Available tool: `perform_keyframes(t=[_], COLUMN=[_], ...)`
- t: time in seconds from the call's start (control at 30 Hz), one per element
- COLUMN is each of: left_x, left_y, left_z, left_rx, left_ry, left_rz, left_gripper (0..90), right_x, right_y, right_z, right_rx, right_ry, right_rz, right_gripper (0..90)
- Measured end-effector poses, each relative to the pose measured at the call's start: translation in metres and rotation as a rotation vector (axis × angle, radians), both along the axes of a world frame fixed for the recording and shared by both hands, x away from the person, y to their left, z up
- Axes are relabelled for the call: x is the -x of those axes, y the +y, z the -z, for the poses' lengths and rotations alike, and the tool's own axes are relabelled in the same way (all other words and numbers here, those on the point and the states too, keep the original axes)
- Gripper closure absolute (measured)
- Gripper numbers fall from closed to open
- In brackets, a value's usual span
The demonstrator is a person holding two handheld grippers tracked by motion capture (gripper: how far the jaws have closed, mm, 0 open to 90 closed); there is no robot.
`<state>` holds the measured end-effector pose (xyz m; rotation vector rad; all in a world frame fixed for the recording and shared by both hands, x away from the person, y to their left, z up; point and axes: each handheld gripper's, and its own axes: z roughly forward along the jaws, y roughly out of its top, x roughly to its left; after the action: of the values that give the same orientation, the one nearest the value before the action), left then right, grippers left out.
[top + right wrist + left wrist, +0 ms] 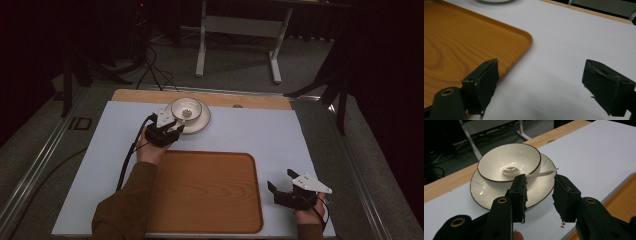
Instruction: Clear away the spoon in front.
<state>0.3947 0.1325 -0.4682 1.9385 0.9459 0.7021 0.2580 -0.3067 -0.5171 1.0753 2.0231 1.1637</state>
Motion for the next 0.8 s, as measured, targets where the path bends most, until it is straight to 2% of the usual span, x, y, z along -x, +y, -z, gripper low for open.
perform_keyframes(t=[0.1,0.2,0.27,0.43,0.5,0.8], left_x=[-0.004,-0.008,-0.01,-0.012,-0.013,-0.014], left_y=[-0.006,-0.011,-0.014,-0.017,-0.018,-0.015], left_z=[-0.001,-0.001,0.0,0.0,0.003,0.001], left_rx=[-0.021,-0.039,-0.062,-0.073,-0.093,-0.097], left_ry=[-0.012,-0.006,-0.003,-0.006,-0.003,-0.011], left_rz=[0.015,0.018,0.016,0.012,-0.001,-0.028], left_gripper=[62.2,62.5,64.9,70.5,75.2,84.5], right_x=[0.001,0.0,0.001,0.001,0.001,0.001], right_y=[-0.001,-0.001,-0.001,-0.001,-0.002,-0.002], right_z=[0.0,0.0,0.0,0.0,0.0,0.0], right_rx=[0.0,-0.002,-0.003,-0.002,-0.004,-0.004], right_ry=[0.002,0.001,0.0,-0.002,-0.004,-0.005], right_rz=[-0.001,0.0,0.0,-0.002,0.0,-0.002], right_gripper=[13.8,13.8,13.8,13.8,13.8,13.8])
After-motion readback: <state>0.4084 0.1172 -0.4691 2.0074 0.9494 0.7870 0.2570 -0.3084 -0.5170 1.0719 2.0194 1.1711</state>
